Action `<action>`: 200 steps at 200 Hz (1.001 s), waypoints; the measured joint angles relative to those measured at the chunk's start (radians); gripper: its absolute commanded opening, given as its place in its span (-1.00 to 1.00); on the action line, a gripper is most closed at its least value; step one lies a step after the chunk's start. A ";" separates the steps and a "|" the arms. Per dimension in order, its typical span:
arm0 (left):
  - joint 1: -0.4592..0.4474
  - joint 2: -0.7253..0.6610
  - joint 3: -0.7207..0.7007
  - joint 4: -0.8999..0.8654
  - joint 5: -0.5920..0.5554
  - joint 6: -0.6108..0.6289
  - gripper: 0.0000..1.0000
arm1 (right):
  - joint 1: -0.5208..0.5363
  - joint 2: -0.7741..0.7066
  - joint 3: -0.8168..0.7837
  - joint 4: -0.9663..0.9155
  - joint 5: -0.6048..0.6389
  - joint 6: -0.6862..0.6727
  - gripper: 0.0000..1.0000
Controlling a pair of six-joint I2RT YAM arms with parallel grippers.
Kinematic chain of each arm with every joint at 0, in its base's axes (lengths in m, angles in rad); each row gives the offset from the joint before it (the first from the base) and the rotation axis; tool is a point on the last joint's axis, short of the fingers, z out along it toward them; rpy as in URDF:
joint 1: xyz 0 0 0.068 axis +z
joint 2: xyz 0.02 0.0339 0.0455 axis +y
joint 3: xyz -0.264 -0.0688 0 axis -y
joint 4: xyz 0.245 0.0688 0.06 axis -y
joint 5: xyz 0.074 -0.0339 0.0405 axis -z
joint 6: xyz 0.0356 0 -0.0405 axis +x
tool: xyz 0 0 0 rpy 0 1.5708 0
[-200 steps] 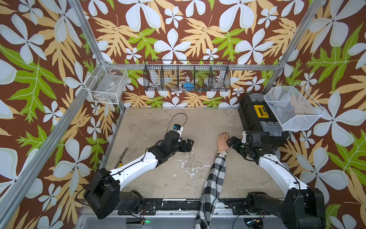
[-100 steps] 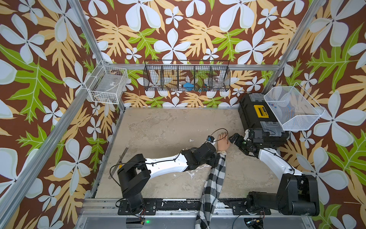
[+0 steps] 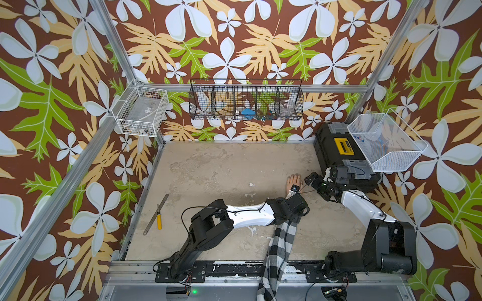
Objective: Take off the watch
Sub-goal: Adjust the hand at the center of the board.
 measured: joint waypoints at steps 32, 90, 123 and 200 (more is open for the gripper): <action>0.000 0.048 0.033 -0.027 -0.011 -0.002 0.55 | 0.000 0.000 -0.005 0.000 0.011 -0.006 1.00; 0.000 0.130 0.114 -0.060 -0.019 0.002 0.47 | 0.000 0.000 -0.018 -0.006 0.019 -0.008 1.00; 0.000 0.158 0.140 -0.068 -0.037 0.006 0.30 | 0.000 0.000 -0.020 -0.007 0.023 -0.008 0.99; 0.000 0.182 0.147 -0.061 -0.058 0.005 -0.27 | 0.000 -0.010 -0.020 -0.008 0.025 -0.023 1.00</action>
